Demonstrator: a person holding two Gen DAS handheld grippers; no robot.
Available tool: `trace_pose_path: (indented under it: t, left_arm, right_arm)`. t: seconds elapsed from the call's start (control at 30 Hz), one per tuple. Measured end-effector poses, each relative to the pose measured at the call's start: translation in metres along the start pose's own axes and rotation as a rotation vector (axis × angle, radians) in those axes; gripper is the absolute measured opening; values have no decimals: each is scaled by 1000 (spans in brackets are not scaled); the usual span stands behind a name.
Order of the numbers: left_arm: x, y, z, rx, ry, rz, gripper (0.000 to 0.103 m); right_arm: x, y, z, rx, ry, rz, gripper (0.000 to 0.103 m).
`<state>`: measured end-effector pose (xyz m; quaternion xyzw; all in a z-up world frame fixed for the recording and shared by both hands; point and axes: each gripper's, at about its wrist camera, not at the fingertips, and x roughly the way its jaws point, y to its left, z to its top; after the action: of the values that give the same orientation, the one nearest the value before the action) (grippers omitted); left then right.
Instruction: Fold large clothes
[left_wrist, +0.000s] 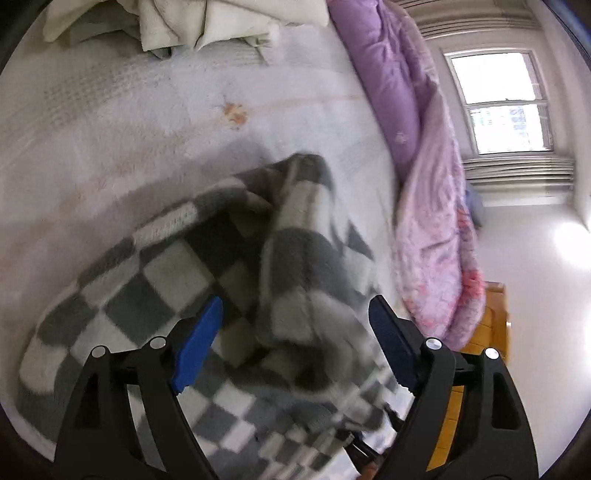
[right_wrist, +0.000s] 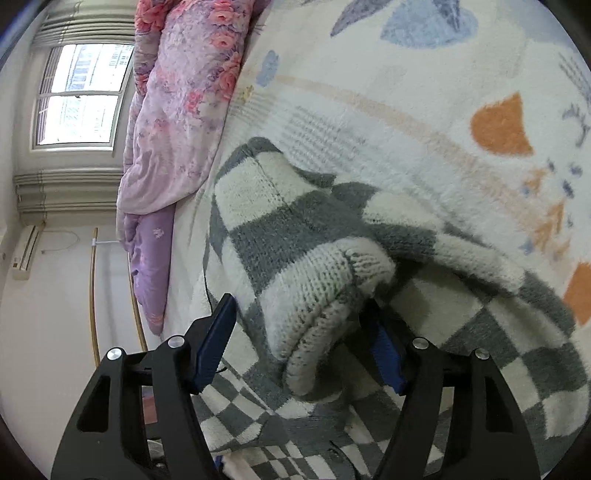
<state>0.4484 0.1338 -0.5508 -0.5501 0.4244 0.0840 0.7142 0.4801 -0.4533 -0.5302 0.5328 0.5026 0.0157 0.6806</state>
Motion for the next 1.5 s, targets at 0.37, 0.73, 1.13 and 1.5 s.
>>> trace_pose_path:
  t: [0.37, 0.73, 1.13, 1.5]
  left_arm:
    - [-1, -27, 2, 241, 119, 75, 16]
    - [-71, 67, -36, 238, 203, 199, 16]
    - [-50, 139, -55, 96, 154, 224, 25]
    - [-98, 141, -54, 110, 27, 190, 66]
  right_arm:
    - [-67, 54, -17, -310, -82, -49, 13]
    - [-141, -23, -91, -275, -127, -186, 12]
    - [-88, -91, -103, -339, -18, -401, 17]
    - [-135, -45, -104, -391, -79, -599, 82]
